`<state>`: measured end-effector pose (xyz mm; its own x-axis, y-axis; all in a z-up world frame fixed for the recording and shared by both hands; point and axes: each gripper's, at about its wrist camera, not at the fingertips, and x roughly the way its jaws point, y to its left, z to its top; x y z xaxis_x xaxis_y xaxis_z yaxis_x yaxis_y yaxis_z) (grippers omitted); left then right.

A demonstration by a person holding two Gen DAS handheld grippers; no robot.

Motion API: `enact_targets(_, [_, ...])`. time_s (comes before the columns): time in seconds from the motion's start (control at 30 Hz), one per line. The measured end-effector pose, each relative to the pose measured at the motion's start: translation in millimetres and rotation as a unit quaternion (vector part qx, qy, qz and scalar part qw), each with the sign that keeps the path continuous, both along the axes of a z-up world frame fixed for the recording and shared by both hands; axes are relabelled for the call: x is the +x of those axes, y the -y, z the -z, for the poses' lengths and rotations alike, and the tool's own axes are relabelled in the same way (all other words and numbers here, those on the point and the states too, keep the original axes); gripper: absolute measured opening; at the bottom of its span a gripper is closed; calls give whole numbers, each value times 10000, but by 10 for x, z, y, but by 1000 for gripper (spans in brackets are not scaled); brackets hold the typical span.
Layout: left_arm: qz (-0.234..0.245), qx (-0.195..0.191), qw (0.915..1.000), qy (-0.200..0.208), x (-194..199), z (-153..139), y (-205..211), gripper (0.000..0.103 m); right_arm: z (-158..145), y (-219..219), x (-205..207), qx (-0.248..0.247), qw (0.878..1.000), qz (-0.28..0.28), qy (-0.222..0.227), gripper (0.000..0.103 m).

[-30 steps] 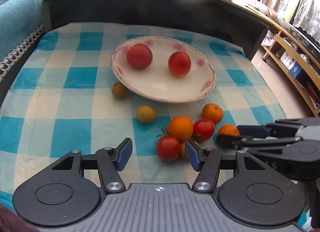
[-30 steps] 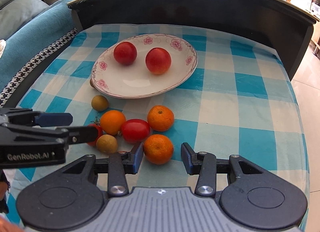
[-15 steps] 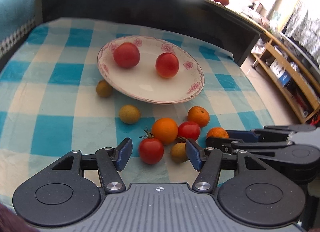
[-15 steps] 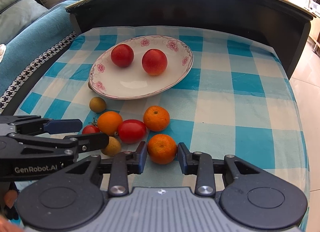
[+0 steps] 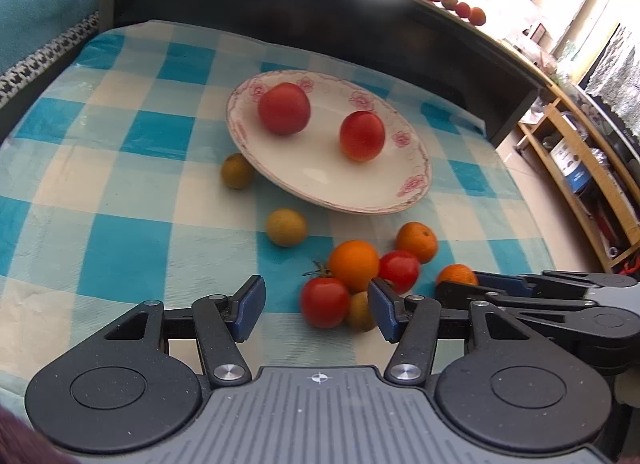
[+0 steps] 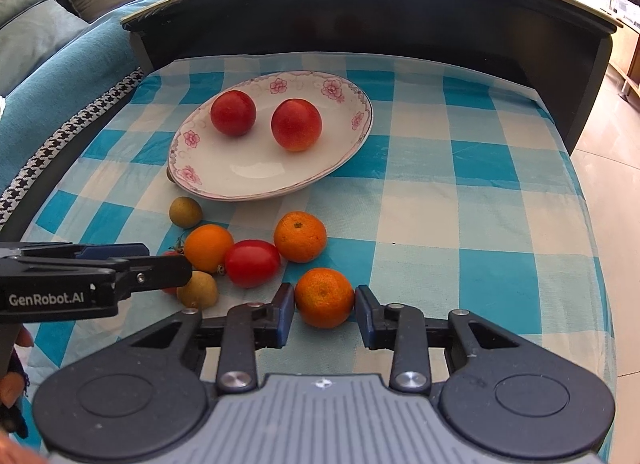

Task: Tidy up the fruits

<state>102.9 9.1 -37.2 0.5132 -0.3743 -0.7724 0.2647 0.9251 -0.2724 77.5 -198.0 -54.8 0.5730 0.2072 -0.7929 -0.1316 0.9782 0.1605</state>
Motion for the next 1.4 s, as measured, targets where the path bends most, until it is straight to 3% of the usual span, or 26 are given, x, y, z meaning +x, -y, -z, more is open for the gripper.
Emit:
enact_targets(0.2, [-38,5,10000,25,26,39,-4,65,15,-13,-7,-30,10000,14,-21,35])
enact_targets(0.33, [-280,-501,9980,-251,95,81,-156,61,31,-11,-10,-24,10000,11,-47,35])
enact_targets(0.4, [-390,-555,9973,-298,106,72,-203,59,30,-4,-6,-3,10000,18,-57,35])
enact_targets(0.53, [-154,171,9997,61,30,6,-57,71,29,3,1,17,10000,18,-66,35])
enact_targets(0.63, [122,509,9986,109,-26,35,72,66,27,3,0,7,10000,14,-63,35])
enact_targets(0.77, [373,1127,9918,476,-87,82,247,65,26,3,-3,-8,10000,12,-52,35])
enact_targets(0.87, [348,1116,9918,509,-70,90,246,62,27,-9,-10,-43,10000,6,-33,35])
enact_targets(1.03, [349,1093,9921,506,-71,85,222,42,30,-54,-29,-144,9999,-35,30,35])
enact_targets(1.13, [390,1065,9924,472,-91,72,230,36,22,-56,-29,-140,9999,-66,10,34])
enact_targets(1.4, [467,986,9934,368,-243,46,245,35,-73,-53,-194,-209,9996,-165,48,34])
